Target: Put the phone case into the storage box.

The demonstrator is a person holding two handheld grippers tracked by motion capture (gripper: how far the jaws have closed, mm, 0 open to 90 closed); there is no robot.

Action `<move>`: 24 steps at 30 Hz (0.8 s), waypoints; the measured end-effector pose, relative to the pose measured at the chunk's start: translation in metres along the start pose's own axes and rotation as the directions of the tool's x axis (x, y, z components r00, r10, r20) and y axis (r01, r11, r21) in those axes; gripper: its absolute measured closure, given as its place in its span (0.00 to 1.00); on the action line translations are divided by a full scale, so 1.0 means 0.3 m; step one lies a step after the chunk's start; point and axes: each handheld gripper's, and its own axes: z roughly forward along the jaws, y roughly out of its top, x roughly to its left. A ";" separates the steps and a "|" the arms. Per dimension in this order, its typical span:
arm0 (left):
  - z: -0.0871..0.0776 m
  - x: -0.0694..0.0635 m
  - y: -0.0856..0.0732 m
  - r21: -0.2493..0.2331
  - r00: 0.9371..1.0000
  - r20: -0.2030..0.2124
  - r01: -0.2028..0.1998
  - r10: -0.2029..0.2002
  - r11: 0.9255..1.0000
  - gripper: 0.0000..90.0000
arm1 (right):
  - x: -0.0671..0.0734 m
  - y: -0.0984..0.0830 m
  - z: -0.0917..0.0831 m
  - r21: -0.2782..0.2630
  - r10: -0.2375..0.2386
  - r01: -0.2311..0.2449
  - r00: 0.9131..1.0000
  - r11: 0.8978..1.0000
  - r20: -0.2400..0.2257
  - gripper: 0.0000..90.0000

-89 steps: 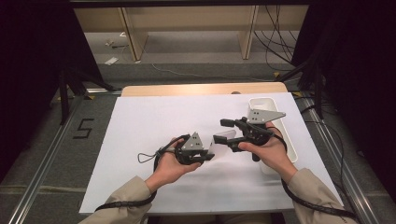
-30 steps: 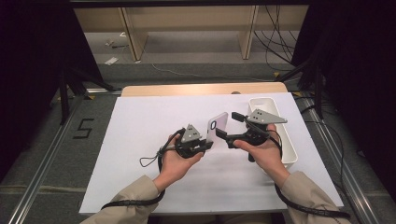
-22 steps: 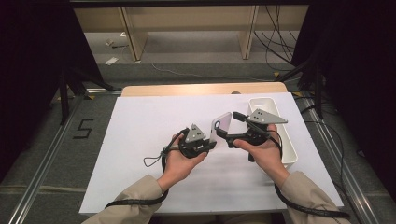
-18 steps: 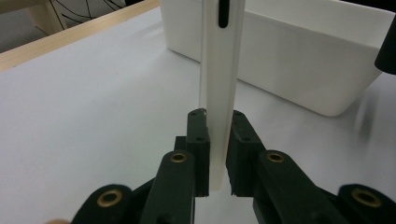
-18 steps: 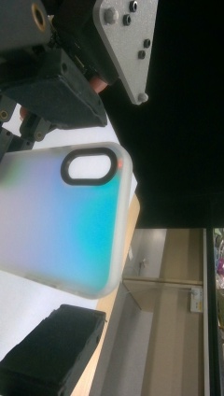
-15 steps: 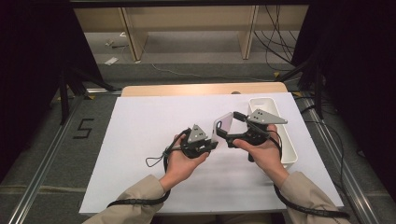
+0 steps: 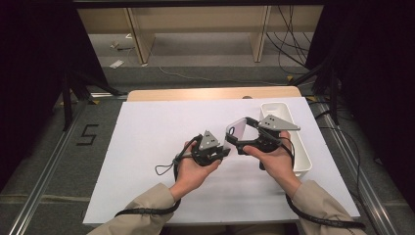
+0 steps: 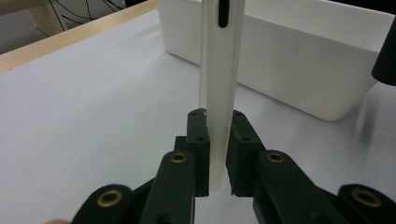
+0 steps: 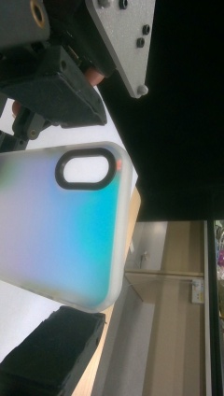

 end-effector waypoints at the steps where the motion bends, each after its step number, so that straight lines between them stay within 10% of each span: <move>1: 0.001 -0.001 0.000 0.001 1.000 0.000 0.001 -0.001 1.000 0.90 | 0.001 0.000 0.000 0.002 0.004 -0.004 1.000 1.000 0.001 0.07; 24: 0.015 -0.024 0.007 0.000 1.000 0.010 -0.004 0.004 1.000 0.90 | -0.004 -0.011 0.003 0.008 0.012 -0.012 0.999 1.000 0.050 0.08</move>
